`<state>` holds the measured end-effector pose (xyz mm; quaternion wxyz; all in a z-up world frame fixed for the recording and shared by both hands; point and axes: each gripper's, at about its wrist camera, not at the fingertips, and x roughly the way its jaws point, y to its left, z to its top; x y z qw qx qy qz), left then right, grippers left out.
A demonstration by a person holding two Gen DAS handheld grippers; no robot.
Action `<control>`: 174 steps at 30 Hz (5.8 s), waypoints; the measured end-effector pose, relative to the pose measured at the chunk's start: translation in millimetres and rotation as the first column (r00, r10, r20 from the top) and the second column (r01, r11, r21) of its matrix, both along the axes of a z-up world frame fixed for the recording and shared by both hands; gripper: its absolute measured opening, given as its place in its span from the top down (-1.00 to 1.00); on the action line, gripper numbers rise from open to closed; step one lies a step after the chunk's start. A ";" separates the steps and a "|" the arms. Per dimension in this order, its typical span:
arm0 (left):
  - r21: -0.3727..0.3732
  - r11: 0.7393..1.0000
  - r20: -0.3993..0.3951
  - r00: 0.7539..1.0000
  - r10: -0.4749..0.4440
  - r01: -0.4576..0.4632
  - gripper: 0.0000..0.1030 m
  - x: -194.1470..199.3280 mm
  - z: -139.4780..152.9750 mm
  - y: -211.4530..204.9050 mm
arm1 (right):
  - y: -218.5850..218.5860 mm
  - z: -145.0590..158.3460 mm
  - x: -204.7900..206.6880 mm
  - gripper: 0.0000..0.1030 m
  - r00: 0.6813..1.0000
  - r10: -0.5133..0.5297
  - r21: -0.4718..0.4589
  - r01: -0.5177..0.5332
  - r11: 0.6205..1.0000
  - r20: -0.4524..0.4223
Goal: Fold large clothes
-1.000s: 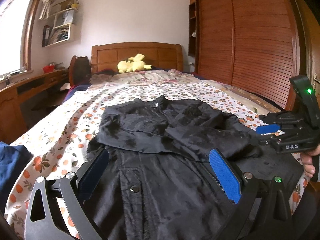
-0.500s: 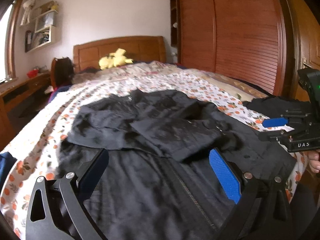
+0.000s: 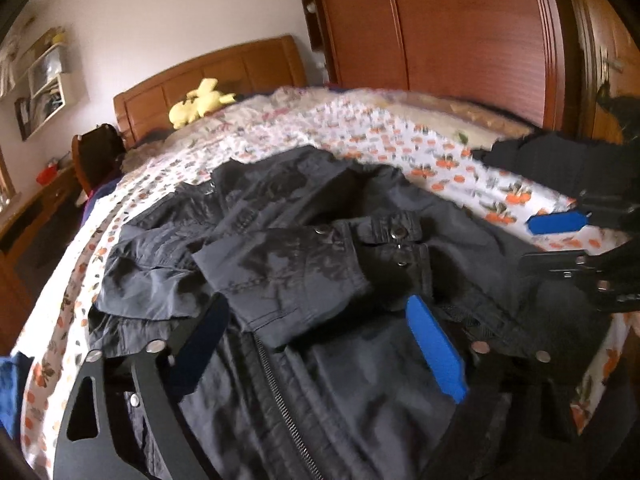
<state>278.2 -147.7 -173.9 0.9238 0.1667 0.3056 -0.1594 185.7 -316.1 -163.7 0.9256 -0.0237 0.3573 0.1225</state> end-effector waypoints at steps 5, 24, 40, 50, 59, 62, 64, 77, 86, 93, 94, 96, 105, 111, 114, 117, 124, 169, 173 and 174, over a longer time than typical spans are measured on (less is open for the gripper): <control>0.104 0.995 -0.045 0.999 0.019 -0.014 -0.43 19.2 -14.1 -21.9 | -6.8 -0.9 -5.7 0.14 0.999 0.037 0.025 -0.037 0.999 0.018; -0.065 0.958 0.023 0.959 0.281 -0.279 0.77 23.7 31.9 85.0 | -1.5 -3.3 3.9 0.14 0.999 0.036 0.059 -0.037 0.998 0.002; -0.111 0.911 -0.158 0.912 0.378 -0.397 0.65 -23.3 -15.7 147.8 | 11.4 -6.2 57.4 0.14 0.997 0.053 0.087 -0.048 0.995 -0.056; -0.101 0.948 -0.119 0.950 0.289 -0.302 0.42 -41.3 -0.4 133.6 | 35.8 -12.7 67.3 0.14 0.997 0.063 0.044 -0.060 0.997 -0.055; -0.049 0.994 -0.086 0.992 0.097 -0.101 0.07 3.4 7.1 74.9 | 39.8 -4.1 35.5 0.02 0.999 -0.015 0.047 0.017 0.999 -0.048; -0.019 0.998 -0.116 0.992 0.053 -0.056 0.00 22.6 -6.1 57.5 | 42.9 -0.4 24.3 0.00 0.997 -0.051 0.020 0.052 0.998 -0.050; -0.013 1.000 -0.143 0.989 0.024 -0.026 -0.12 31.3 -15.0 51.4 | 44.7 3.1 14.9 -0.10 0.996 -0.078 0.006 0.079 0.997 -0.048; 0.020 0.998 -0.270 0.961 -0.057 0.065 1.00 64.9 -47.5 48.5 | 50.6 5.4 -17.9 -0.13 0.979 -0.186 -0.009 0.186 0.983 -0.083; -0.043 0.997 -0.192 0.980 0.054 -0.063 1.00 54.8 -12.3 109.8 | 61.8 4.2 -8.8 -0.13 0.989 -0.126 -0.009 0.125 0.992 -0.080; -0.017 1.000 -0.196 0.981 0.012 -0.015 -0.02 47.5 -8.5 100.3 | 66.5 -0.5 -12.8 -0.13 0.991 -0.108 0.030 0.111 0.993 -0.076; -0.004 1.000 -0.201 0.980 -0.009 0.008 -0.05 47.3 -11.9 91.9 | 65.8 -2.9 -14.0 -0.13 0.991 -0.110 0.035 0.113 0.993 -0.081; 0.023 0.999 -0.225 0.974 -0.025 0.031 -0.05 49.7 -23.2 78.0 | 63.4 -4.4 -16.4 -0.13 0.990 -0.116 0.040 0.120 0.992 -0.085; 0.105 0.993 -0.280 0.960 -0.017 0.048 -0.04 79.4 -58.4 46.7 | 42.6 -1.1 -24.2 -0.13 0.984 -0.155 0.050 0.159 0.986 -0.085; 0.081 0.995 -0.288 0.957 -0.034 0.059 0.20 84.1 -59.7 49.3 | 38.5 -6.8 -19.7 -0.13 0.982 -0.157 0.042 0.162 0.986 -0.102; 0.011 0.998 -0.323 0.945 -0.059 0.067 0.96 83.4 -53.5 54.9 | 42.4 -7.8 -16.7 -0.13 0.984 -0.148 0.038 0.152 0.988 -0.104; -0.026 0.999 -0.270 0.962 -0.043 0.037 0.98 73.9 -35.7 72.4 | 49.1 -7.0 -12.4 -0.13 0.986 -0.135 0.029 0.139 0.990 -0.099; -0.081 0.992 -0.111 0.990 0.083 -0.092 0.97 63.0 26.2 137.8 | 61.8 -6.3 3.2 -0.13 0.989 -0.108 0.013 0.110 0.994 -0.099; -0.084 0.935 -0.242 0.917 0.317 -0.346 -0.25 -82.5 -30.8 280.5 | -1.1 -28.8 -36.7 0.46 0.950 -0.244 -0.077 0.233 0.969 -0.193; -0.082 0.935 -0.257 0.913 0.316 -0.346 -0.25 -84.9 -36.4 280.8 | 3.9 -23.7 -36.3 0.54 0.956 -0.233 -0.066 0.225 0.972 -0.180; -0.082 0.935 -0.259 0.913 0.314 -0.345 -0.25 -85.8 -37.1 280.8 | 4.8 -23.8 -35.2 0.54 0.955 -0.232 -0.068 0.223 0.972 -0.183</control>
